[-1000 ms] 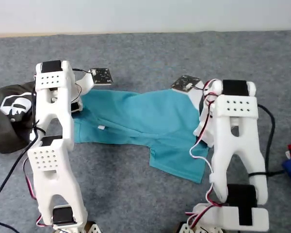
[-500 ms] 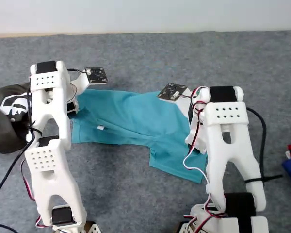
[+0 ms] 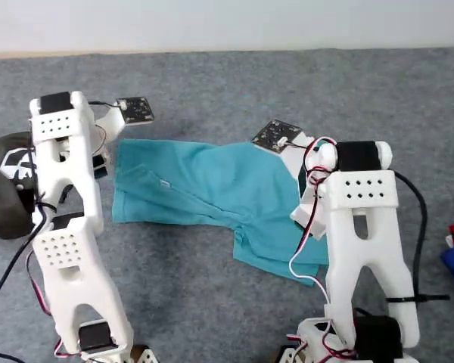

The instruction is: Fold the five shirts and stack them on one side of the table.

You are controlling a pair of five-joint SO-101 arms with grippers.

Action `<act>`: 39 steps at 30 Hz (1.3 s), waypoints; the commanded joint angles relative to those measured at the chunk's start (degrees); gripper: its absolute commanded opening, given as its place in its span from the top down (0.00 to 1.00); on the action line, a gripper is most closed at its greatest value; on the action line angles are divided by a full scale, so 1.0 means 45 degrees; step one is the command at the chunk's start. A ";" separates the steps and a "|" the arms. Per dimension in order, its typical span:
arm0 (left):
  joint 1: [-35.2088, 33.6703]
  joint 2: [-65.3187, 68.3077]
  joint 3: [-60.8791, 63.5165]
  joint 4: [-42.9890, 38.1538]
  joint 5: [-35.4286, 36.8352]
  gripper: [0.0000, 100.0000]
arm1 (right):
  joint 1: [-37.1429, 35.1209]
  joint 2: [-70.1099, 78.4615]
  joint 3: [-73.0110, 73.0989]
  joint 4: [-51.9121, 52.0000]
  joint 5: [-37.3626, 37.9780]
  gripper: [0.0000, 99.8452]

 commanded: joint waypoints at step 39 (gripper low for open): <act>0.4122 -0.0117 0.3429 -0.3595 0.5958 1.00 | 0.4132 -0.2335 -0.0039 0.0459 -0.3028 0.99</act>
